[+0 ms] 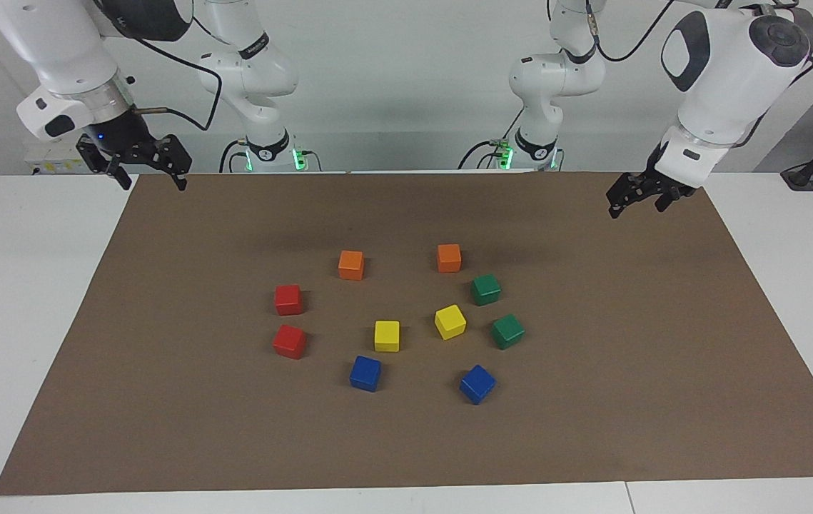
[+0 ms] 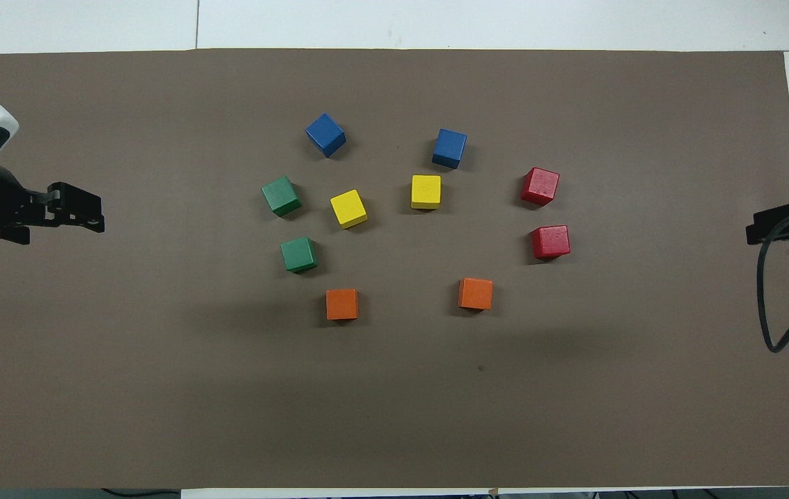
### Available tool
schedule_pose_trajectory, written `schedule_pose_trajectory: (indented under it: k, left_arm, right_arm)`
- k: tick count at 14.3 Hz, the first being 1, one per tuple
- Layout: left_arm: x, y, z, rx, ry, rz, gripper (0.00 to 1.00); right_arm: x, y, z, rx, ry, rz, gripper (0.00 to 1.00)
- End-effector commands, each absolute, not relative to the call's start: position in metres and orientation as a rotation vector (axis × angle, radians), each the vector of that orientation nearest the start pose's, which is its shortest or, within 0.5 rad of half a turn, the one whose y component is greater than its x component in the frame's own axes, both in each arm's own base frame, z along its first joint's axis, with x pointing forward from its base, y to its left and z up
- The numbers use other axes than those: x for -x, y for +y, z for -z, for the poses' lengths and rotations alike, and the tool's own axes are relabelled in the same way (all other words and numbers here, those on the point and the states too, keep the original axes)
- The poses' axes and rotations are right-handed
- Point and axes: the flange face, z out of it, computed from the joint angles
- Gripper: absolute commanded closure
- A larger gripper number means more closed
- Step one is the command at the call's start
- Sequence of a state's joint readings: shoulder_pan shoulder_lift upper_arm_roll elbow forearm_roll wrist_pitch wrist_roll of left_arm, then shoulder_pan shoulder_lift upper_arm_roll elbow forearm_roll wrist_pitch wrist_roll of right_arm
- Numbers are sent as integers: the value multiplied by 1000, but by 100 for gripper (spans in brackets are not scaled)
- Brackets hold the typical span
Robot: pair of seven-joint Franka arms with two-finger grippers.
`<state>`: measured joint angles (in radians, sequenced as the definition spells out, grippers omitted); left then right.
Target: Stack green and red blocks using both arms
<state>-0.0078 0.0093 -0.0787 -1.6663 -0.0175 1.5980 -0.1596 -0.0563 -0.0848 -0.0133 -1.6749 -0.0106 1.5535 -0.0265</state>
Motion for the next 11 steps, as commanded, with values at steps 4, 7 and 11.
schedule_pose_trajectory:
  k: [4,7,11]
  left_arm:
    - [-549,-54,-579,3156,-120,-82,0]
    - [-554,-82,-571,3177,-221,-72,0]
    - [-568,-117,-543,3185,-266,-70,0]
  right_arm:
    - [-516,-39,-620,3127,98,-54,0]
    - [-514,-32,-615,3127,79,-78,0]
    - [-517,16,-586,3131,146,-85,0]
